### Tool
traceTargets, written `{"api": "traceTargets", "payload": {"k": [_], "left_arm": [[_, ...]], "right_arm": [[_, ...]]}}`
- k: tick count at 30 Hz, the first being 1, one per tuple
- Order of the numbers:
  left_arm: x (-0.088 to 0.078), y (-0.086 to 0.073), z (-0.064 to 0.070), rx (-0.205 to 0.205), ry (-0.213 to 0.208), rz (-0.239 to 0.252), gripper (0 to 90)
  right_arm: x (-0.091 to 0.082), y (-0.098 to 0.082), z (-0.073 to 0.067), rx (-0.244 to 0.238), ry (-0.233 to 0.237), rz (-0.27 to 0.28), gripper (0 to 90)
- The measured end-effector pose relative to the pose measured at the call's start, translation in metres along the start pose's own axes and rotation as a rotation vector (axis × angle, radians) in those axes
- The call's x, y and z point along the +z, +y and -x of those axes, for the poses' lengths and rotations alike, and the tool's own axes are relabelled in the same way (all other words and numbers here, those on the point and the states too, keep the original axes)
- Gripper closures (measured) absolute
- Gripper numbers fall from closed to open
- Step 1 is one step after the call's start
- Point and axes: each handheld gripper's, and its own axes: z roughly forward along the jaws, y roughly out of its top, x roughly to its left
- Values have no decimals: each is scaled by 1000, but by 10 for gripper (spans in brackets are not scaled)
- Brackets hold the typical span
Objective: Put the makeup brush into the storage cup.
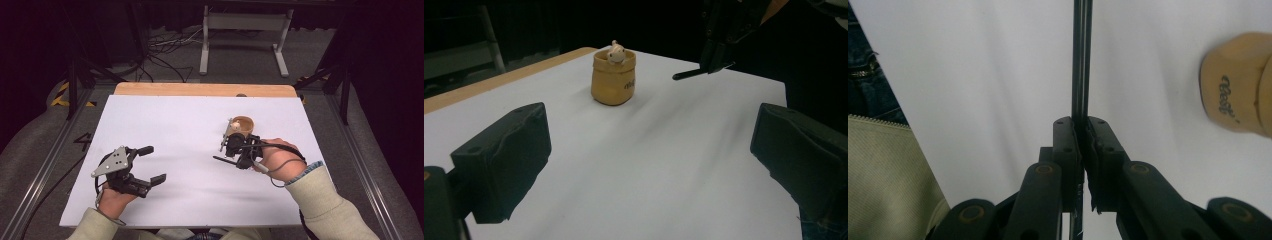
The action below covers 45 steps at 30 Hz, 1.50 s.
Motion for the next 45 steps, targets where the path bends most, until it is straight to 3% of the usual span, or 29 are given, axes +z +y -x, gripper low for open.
{"api": "traceTargets", "payload": {"k": [2,9,15,21,28,34,41,45], "left_arm": [[3,2,-1,-11,-31,5,40],[13,11,4,20,-85,1,49],[26,17,11,39,-175,-10,109],[38,19,14,42,-217,-19,124],[51,23,18,44,-273,-31,168],[59,24,19,32,-300,-41,188],[62,24,23,47,-312,-66,223],[63,23,24,62,-326,-74,301]], "right_arm": [[-4,4,-4,-19,10,6,841],[-14,16,-15,-90,14,23,841],[-21,26,-25,-169,31,44,841],[-25,34,-33,-218,24,24,841],[-29,39,-42,-274,23,39,841],[-30,42,-47,-302,13,33,841],[-33,44,-52,-347,1,35,841],[-34,45,-54,-355,-4,43,841]]}}
